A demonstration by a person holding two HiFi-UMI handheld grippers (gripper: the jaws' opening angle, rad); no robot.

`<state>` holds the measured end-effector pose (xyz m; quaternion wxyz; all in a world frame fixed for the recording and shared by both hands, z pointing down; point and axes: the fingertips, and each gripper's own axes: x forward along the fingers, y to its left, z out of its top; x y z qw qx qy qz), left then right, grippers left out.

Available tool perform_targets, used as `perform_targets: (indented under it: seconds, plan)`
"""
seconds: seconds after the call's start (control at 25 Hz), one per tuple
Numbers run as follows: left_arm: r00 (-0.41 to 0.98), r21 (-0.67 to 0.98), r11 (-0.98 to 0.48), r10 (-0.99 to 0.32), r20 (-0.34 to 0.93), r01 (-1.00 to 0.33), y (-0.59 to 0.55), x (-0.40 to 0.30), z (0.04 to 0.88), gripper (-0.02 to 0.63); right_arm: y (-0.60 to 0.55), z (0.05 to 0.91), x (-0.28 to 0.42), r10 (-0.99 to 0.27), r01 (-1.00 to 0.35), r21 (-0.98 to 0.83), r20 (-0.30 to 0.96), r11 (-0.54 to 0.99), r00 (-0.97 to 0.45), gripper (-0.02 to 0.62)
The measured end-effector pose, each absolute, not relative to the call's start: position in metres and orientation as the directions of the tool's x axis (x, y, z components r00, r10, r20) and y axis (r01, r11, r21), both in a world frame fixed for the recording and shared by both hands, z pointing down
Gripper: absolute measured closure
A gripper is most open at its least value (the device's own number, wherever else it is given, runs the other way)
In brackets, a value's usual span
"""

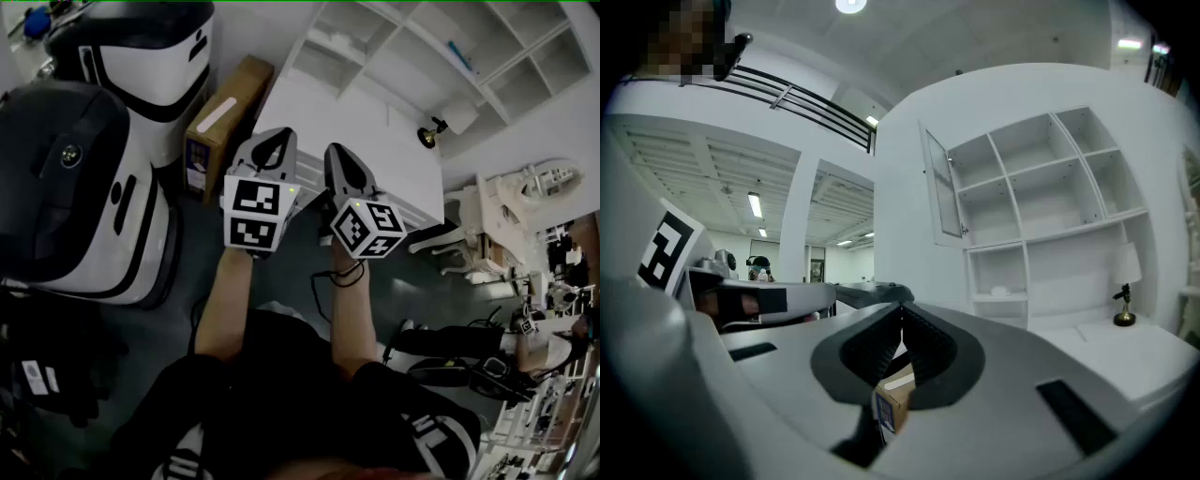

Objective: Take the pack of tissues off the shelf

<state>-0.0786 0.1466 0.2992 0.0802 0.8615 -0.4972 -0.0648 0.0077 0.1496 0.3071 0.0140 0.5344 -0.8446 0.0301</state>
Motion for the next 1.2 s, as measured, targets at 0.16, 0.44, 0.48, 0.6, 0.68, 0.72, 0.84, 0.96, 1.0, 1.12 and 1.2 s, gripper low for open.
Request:
perform_targets:
  seconds: [0.16, 0.44, 0.48, 0.6, 0.68, 0.72, 0.84, 0.96, 1.0, 1.12, 1.2]
  plan:
    - [0.48, 0.214, -0.475, -0.877, -0.03, -0.854, 0.139, -0.098, 0.303, 0.598, 0.149, 0.311, 0.002, -0.907, -0.908, -0.035, 0.054, 0.417, -0.418, 0.572]
    - [0.491, 0.226, -0.484, -0.871, -0.031, -0.845, 0.136, -0.097, 0.304, 0.598, 0.148, 0.311, 0.006, -0.922, -0.924, -0.022, 0.059, 0.382, -0.382, 0.572]
    - [0.496, 0.23, -0.49, -0.867, -0.033, -0.841, 0.136, -0.096, 0.303, 0.598, 0.148, 0.312, 0.005, -0.923, -0.925, -0.017, 0.065, 0.379, -0.379, 0.572]
    - [0.518, 0.244, -0.512, -0.854, -0.041, -0.824, 0.134, -0.089, 0.302, 0.598, 0.152, 0.313, 0.006, -0.924, -0.927, -0.005, 0.073, 0.376, -0.375, 0.572]
    - [0.535, 0.25, -0.526, -0.844, -0.039, -0.813, 0.133, -0.081, 0.304, 0.598, 0.154, 0.312, 0.017, -0.933, -0.935, 0.002, 0.074, 0.354, -0.353, 0.572]
    - [0.545, 0.254, -0.535, -0.838, -0.036, -0.806, 0.133, -0.077, 0.305, 0.598, 0.156, 0.313, 0.024, -0.939, -0.942, 0.001, 0.078, 0.336, -0.335, 0.572]
    - [0.569, 0.264, -0.555, -0.822, -0.027, -0.789, 0.134, -0.064, 0.311, 0.598, 0.158, 0.319, 0.046, -0.953, -0.957, -0.011, 0.095, 0.289, -0.288, 0.572]
    - [0.574, 0.268, -0.555, -0.819, -0.012, -0.787, 0.13, -0.057, 0.315, 0.598, 0.151, 0.323, 0.052, -0.951, -0.957, -0.021, 0.109, 0.289, -0.29, 0.572]
    - [0.57, 0.269, -0.551, -0.821, -0.008, -0.79, 0.127, -0.057, 0.316, 0.598, 0.148, 0.325, 0.048, -0.947, -0.954, -0.023, 0.111, 0.3, -0.3, 0.572]
    - [0.541, 0.278, -0.52, -0.841, -0.001, -0.808, 0.121, -0.071, 0.32, 0.598, 0.141, 0.332, 0.03, -0.932, -0.94, -0.029, 0.122, 0.341, -0.342, 0.572]
    - [0.522, 0.275, -0.498, -0.853, 0.017, -0.822, 0.119, -0.078, 0.324, 0.598, 0.138, 0.335, 0.02, -0.922, -0.931, -0.034, 0.129, 0.364, -0.365, 0.572]
